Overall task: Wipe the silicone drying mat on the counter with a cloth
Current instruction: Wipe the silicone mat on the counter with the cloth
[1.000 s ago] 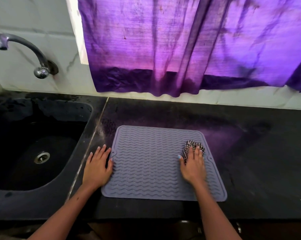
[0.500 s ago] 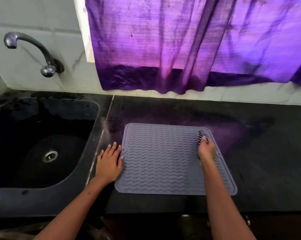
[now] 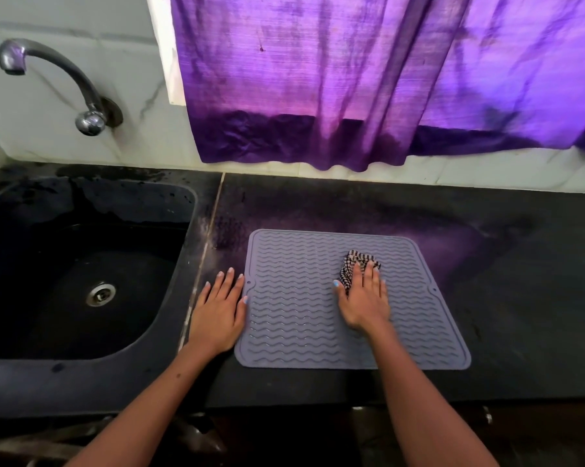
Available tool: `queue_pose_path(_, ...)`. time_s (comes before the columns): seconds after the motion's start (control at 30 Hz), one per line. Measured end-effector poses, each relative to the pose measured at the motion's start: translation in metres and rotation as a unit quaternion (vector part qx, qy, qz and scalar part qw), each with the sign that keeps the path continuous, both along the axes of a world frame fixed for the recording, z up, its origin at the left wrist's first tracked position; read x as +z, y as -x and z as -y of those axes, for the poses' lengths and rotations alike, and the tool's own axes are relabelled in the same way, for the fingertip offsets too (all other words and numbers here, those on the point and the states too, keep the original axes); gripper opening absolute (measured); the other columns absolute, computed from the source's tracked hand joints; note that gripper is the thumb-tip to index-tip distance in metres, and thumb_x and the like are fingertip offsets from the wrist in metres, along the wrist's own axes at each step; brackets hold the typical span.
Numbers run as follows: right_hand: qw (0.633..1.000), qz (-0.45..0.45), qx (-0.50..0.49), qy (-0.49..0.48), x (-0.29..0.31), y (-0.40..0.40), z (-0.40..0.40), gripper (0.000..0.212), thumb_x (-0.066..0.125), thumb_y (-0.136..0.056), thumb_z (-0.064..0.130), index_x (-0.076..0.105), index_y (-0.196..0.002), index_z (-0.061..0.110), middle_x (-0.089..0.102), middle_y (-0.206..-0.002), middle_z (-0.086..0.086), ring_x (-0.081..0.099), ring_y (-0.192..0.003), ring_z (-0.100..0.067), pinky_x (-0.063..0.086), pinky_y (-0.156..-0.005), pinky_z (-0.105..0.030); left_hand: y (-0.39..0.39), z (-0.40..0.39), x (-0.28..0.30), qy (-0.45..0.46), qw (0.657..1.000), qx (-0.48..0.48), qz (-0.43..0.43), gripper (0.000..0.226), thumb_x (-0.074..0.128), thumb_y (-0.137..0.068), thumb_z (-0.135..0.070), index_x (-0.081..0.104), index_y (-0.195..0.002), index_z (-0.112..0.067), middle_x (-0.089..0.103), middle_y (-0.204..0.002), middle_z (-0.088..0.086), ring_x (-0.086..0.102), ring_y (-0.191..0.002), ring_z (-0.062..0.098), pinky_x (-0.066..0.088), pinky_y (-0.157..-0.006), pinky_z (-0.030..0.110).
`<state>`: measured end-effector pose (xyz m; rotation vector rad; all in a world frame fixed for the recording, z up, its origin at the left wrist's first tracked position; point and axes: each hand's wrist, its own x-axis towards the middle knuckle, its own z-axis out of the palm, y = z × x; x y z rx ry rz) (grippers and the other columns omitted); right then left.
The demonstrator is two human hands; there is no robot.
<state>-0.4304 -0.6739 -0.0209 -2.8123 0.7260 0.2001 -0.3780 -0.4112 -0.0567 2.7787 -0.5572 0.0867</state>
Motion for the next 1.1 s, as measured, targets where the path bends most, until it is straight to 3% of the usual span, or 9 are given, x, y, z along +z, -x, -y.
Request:
queue_pose_path(0.1, 0.999, 0.018, -0.029, 0.021, 0.004, -0.008, -0.006, 0.061, 0.019, -0.099, 0.039, 0.004, -0.15, 0.008, -0.002, -0.158, -0.015, -0.002, -0.147, -0.026, -0.001, -0.119, -0.037, 0.001, 0.0, 0.001, 0.004, 1.0, 0.0, 0.001, 0.079, -0.005, -0.082, -0.052, 0.023, -0.146, -0.016, 0.016, -0.156, 0.003, 0.009, -0.145, 0.018, 0.002, -0.116, 0.035)
queue_pose_path(0.17, 0.993, 0.087, -0.08, -0.012, 0.009, -0.017, -0.012, 0.053, 0.024, -0.1, 0.029, 0.025, -0.145, 0.001, 0.018, -0.155, -0.02, 0.017, -0.144, -0.029, 0.013, -0.118, -0.037, 0.001, -0.001, 0.002, 0.005, 1.0, -0.001, -0.001, 0.079, -0.005, -0.082, -0.053, 0.024, -0.146, -0.017, 0.017, -0.156, 0.003, 0.009, -0.145, 0.018, 0.002, -0.116, 0.035)
queue_pose_path(0.23, 0.957, 0.203, -0.176, -0.112, 0.017, -0.024, -0.018, 0.043, 0.031, -0.098, 0.021, 0.047, -0.128, -0.005, 0.044, -0.139, -0.026, 0.04, -0.13, -0.035, 0.031, -0.107, -0.038, 0.002, -0.001, 0.003, 0.014, 1.0, -0.001, 0.0, 0.078, -0.002, -0.083, -0.052, 0.028, -0.145, -0.016, 0.021, -0.155, 0.004, 0.013, -0.144, 0.02, 0.005, -0.116, 0.036)
queue_pose_path(0.3, 0.916, 0.274, -0.234, -0.176, 0.024, -0.027, -0.024, 0.036, 0.033, -0.099, 0.018, 0.052, -0.118, -0.006, 0.054, -0.125, -0.028, 0.051, -0.116, -0.039, 0.04, -0.095, -0.039, 0.001, -0.001, 0.003, 0.023, 1.0, 0.0, 0.001, 0.076, 0.001, -0.085, -0.052, 0.031, -0.144, -0.015, 0.024, -0.154, 0.006, 0.016, -0.144, 0.021, 0.007, -0.116, 0.038)
queue_pose_path(0.4, 0.926, 0.294, -0.165, -0.168, 0.022, -0.022, -0.047, 0.04, 0.033, -0.1, 0.022, 0.046, -0.131, 0.0, 0.046, -0.138, -0.023, 0.045, -0.127, -0.036, 0.037, -0.106, -0.042, 0.0, -0.001, 0.003, 0.015, 1.0, -0.001, -0.004, 0.078, -0.004, -0.083, -0.053, 0.025, -0.146, -0.017, 0.018, -0.156, 0.003, 0.01, -0.145, 0.019, 0.003, -0.116, 0.036)
queue_pose_path(0.57, 0.993, 0.111, 0.02, -0.026, -0.013, -0.009, -0.079, 0.063, 0.024, -0.1, 0.042, 0.004, -0.15, 0.011, -0.004, -0.158, -0.015, -0.004, -0.147, -0.028, 0.002, -0.119, -0.037, 0.0, -0.002, 0.001, 0.015, 1.0, 0.001, -0.008, 0.078, -0.005, -0.083, -0.054, 0.023, -0.147, -0.019, 0.015, -0.156, 0.002, 0.007, -0.145, 0.017, 0.0, -0.116, 0.034)
queue_pose_path(0.83, 0.996, 0.081, 0.041, -0.003, -0.011, -0.01, -0.074, 0.064, 0.026, -0.099, 0.038, 0.001, -0.15, 0.009, -0.005, -0.158, -0.015, -0.006, -0.147, -0.027, 0.0, -0.119, -0.036, -0.001, -0.001, -0.001, 0.024, 1.0, 0.002, 0.007, 0.072, 0.004, -0.087, -0.051, 0.03, -0.145, -0.017, 0.022, -0.154, 0.005, 0.014, -0.144, 0.02, 0.003, -0.115, 0.036)
queue_pose_path(1.0, 0.985, 0.101, 0.018, -0.14, 0.002, -0.02, -0.061, 0.055, 0.035, -0.1, 0.019, 0.015, -0.149, 0.007, 0.007, -0.158, -0.012, 0.005, -0.147, -0.024, 0.005, -0.12, -0.033, -0.001, -0.001, 0.0, 0.011, 1.0, 0.0, -0.003, 0.076, -0.002, -0.084, -0.052, 0.026, -0.146, -0.018, 0.019, -0.156, 0.004, 0.01, -0.145, 0.019, 0.002, -0.116, 0.036)
queue_pose_path(1.1, 0.926, 0.185, -0.095, -0.315, 0.026, -0.027, -0.059, 0.046, 0.038, -0.1, 0.017, 0.032, -0.144, 0.006, 0.031, -0.152, -0.011, 0.029, -0.141, -0.025, 0.022, -0.116, -0.033, 0.0, -0.001, 0.001, 0.008, 1.0, -0.004, -0.009, 0.079, -0.006, -0.082, -0.053, 0.023, -0.147, -0.019, 0.016, -0.156, 0.003, 0.008, -0.145, 0.019, 0.0, -0.116, 0.035)
